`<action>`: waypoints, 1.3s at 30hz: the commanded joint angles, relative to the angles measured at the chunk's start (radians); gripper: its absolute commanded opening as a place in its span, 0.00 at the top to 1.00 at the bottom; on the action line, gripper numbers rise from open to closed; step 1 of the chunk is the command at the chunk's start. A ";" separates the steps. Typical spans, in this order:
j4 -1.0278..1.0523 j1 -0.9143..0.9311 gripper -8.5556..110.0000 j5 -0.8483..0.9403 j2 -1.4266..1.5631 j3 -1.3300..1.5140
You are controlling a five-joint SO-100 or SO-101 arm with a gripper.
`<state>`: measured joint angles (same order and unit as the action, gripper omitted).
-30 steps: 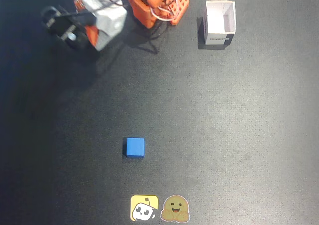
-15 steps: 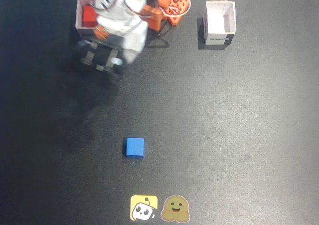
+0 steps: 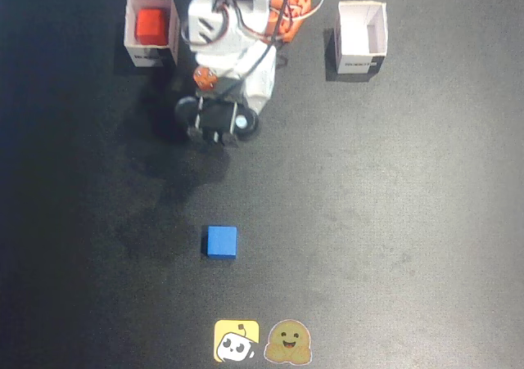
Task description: Put the red cube in the right box and the blue cube in the left box.
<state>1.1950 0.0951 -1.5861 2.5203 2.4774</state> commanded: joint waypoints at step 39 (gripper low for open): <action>-0.218 -0.028 0.79 0.112 -0.937 -0.699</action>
<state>0.9956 0.0752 -1.4665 1.5892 1.8454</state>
